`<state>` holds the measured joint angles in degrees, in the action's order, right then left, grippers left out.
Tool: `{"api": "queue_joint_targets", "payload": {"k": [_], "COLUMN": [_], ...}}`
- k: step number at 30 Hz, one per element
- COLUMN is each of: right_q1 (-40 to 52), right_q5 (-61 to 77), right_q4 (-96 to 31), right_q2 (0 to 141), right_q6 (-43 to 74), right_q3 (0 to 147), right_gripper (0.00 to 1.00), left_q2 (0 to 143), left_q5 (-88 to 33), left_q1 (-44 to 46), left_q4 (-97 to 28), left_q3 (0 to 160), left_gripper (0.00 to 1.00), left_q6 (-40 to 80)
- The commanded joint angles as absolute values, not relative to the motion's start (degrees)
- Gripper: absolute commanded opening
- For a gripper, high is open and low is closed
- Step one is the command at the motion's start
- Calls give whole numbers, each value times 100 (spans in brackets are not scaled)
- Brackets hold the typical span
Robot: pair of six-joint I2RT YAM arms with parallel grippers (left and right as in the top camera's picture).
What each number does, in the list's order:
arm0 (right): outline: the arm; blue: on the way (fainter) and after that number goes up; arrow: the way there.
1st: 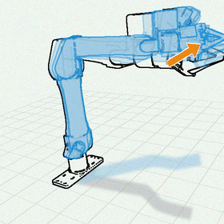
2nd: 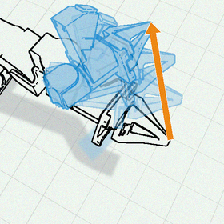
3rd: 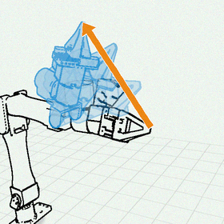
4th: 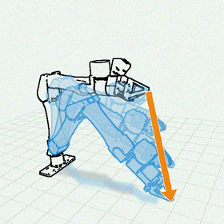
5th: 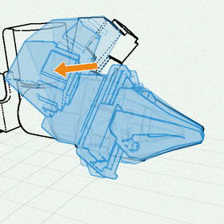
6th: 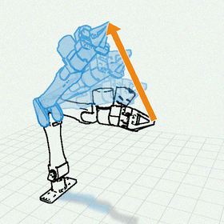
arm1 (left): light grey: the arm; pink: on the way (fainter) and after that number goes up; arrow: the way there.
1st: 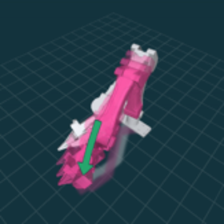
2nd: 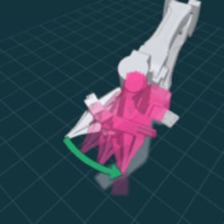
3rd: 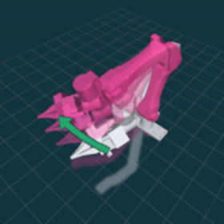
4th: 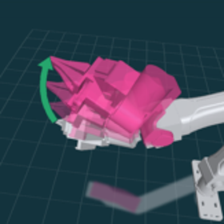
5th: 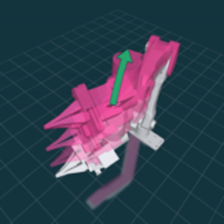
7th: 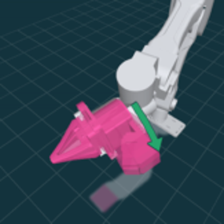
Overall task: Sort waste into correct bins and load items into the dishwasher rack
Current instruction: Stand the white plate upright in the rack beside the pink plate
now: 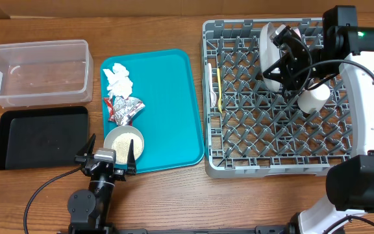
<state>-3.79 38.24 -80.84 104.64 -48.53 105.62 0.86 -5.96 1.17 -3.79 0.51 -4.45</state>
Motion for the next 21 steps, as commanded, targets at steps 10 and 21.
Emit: {"api": "queue_joint_targets", "payload": {"k": [10,21], "right_q1": [-722,-882], "right_q5": [3798,4025], "right_q4": [-7706,-7725], "right_q2": [11059,11113], "right_q6": [-5450,-5417], "right_q3": [10569,10586], "right_gripper": [4,61], "left_q2": [32,32], "left_q5": [-576,-576], "left_q1": [169,169], "left_q4": [-386,-386], "left_q3": [27,27], "left_gripper": [100,100], "left_q6": [-408,-408]}}
